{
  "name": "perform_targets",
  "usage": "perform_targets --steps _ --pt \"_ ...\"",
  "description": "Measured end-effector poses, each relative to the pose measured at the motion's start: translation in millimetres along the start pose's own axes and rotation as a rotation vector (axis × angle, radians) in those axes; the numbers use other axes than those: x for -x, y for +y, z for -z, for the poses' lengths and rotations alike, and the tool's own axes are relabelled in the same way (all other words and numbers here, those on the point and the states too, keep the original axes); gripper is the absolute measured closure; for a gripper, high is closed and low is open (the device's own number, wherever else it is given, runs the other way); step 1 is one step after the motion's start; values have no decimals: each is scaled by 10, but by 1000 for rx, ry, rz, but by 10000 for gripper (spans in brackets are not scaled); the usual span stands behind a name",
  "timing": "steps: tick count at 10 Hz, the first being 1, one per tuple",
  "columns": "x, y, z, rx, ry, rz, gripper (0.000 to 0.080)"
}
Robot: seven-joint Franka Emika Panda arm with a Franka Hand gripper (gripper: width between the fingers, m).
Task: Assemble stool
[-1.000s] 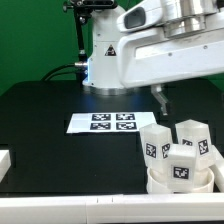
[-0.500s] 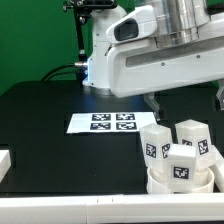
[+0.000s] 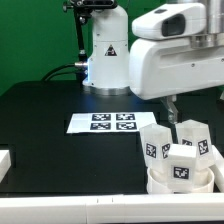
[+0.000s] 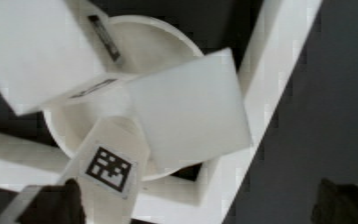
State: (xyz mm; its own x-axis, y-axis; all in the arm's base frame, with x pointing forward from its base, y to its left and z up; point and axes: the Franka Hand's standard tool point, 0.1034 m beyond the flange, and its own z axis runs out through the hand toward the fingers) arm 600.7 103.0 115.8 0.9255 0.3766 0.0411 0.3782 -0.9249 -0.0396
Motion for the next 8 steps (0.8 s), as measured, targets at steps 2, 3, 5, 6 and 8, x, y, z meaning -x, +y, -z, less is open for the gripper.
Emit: perform_targets --steps 2,3,5,6,8 --pt "3 11 0 0 0 2 150" --pt "1 8 -30 3 6 1 150" --pt "49 -82 -262 8 5 -19 150" --pt "38 -119 -325 12 14 -14 150" --pt "20 -90 -367 21 34 -20 150"
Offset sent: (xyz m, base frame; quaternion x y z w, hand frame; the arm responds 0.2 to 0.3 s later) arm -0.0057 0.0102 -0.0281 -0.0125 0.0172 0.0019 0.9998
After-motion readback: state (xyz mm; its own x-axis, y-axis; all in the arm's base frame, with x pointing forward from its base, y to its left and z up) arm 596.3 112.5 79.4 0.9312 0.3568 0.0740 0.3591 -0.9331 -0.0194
